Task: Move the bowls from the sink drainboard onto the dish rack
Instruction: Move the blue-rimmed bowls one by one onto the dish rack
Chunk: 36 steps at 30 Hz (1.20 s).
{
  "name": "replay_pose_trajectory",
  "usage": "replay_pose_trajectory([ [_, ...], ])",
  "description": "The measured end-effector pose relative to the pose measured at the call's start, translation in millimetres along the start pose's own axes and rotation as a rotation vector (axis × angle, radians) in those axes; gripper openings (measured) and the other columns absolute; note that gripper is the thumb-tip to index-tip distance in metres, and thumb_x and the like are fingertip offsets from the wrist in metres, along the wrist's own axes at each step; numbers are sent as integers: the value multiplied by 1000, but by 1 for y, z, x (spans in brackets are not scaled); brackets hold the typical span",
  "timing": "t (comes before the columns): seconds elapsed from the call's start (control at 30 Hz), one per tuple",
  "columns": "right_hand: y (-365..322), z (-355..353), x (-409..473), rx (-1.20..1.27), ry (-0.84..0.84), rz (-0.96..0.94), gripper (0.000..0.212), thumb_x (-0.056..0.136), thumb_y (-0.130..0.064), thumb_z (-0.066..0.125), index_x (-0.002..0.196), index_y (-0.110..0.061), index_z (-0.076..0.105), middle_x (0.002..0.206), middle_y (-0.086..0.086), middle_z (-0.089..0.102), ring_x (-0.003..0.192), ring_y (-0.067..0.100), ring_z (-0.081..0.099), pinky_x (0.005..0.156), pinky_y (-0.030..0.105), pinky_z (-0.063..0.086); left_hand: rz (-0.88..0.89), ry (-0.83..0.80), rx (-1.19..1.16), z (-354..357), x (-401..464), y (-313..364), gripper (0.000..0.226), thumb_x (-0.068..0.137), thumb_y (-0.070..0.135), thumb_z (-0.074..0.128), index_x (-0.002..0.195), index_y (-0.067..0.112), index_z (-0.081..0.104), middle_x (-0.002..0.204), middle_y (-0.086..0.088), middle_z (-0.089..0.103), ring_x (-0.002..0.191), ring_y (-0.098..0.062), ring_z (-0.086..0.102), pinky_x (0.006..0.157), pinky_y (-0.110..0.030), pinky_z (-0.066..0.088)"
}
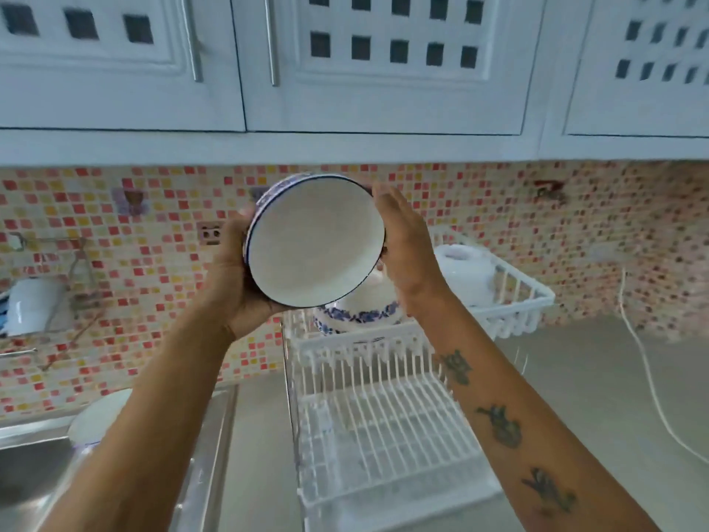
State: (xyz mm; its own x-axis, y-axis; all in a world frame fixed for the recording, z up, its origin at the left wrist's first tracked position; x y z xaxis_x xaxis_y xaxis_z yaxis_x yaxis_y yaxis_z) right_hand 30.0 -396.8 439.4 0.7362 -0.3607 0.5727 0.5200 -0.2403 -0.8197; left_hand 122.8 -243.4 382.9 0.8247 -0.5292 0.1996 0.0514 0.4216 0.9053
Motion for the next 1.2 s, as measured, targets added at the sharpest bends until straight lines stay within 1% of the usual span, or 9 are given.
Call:
replay_pose_trajectory([
  [0.1,12,-31,12,-128,-62,124,73,81,-74,35,135,-30,56,138,2,59,129,22,52,113,47,36,121,-14,288,34,8,8,37,77,59,54,103,37,69,94,3,76,80,-18,72,71,-38,56],
  [0.23,27,-50,19,-308,-166,303,85,78,-82,28,141,-29,50,147,2,50,136,25,43,103,35,28,295,148,567,46,32,7,87,53,57,83,123,16,52,115,-9,69,98,-26,71,83,-43,58],
  [0.3,36,-54,19,-384,-196,387,92,72,-87,31,139,-27,52,148,2,49,135,26,44,102,40,31,367,189,705,55,33,1,86,54,46,91,120,13,47,109,-5,68,94,-19,70,79,-36,60],
  [0.43,55,-58,20,-415,-190,468,65,81,-77,39,100,-21,66,96,-2,67,86,15,60,81,33,42,449,248,893,66,38,-15,84,48,47,92,109,23,41,112,-5,60,96,-19,64,74,-28,56],
  [0.53,73,-54,23,-376,-179,487,61,81,-71,50,96,-16,69,89,-4,68,79,10,62,66,29,45,433,255,979,64,45,-24,84,49,45,93,110,19,41,115,-5,50,94,-13,55,69,-19,49],
  [0.63,91,-49,24,-286,-143,518,51,79,-65,58,101,-20,69,107,2,71,89,16,67,71,30,49,389,264,1042,62,49,-34,88,52,45,92,115,17,37,116,-4,45,100,-18,54,80,-32,55],
  [0.8,118,-45,23,-244,-101,568,69,67,-70,57,118,-24,64,114,-2,68,102,22,64,87,38,47,318,246,1166,61,54,-44,96,55,46,91,121,10,30,115,-1,34,109,-25,52,88,-42,54],
  [1.0,137,-43,25,-177,-125,658,54,73,-50,63,113,-15,66,104,7,74,89,26,69,75,37,54,300,202,1351,61,60,-54,115,51,47,92,134,2,26,121,-7,32,117,-28,45,96,-42,49],
  [1.2,147,-40,23,-218,-157,696,37,81,-39,60,108,-14,62,89,7,68,68,22,63,58,26,47,135,163,1362,51,63,-68,137,48,45,93,151,20,7,141,-14,26,128,-37,42,106,-50,43],
])
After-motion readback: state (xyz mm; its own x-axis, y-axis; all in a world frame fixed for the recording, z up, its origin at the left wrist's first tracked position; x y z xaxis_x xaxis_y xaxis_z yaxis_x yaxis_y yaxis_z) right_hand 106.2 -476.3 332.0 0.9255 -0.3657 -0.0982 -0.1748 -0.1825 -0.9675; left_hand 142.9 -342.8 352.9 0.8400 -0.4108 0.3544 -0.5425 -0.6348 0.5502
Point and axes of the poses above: each hand's wrist, its own x-axis towards the middle knuckle, its own z-axis out of the palm, y = z × x, the point moved 8 cm from there along x, towards the middle knuckle
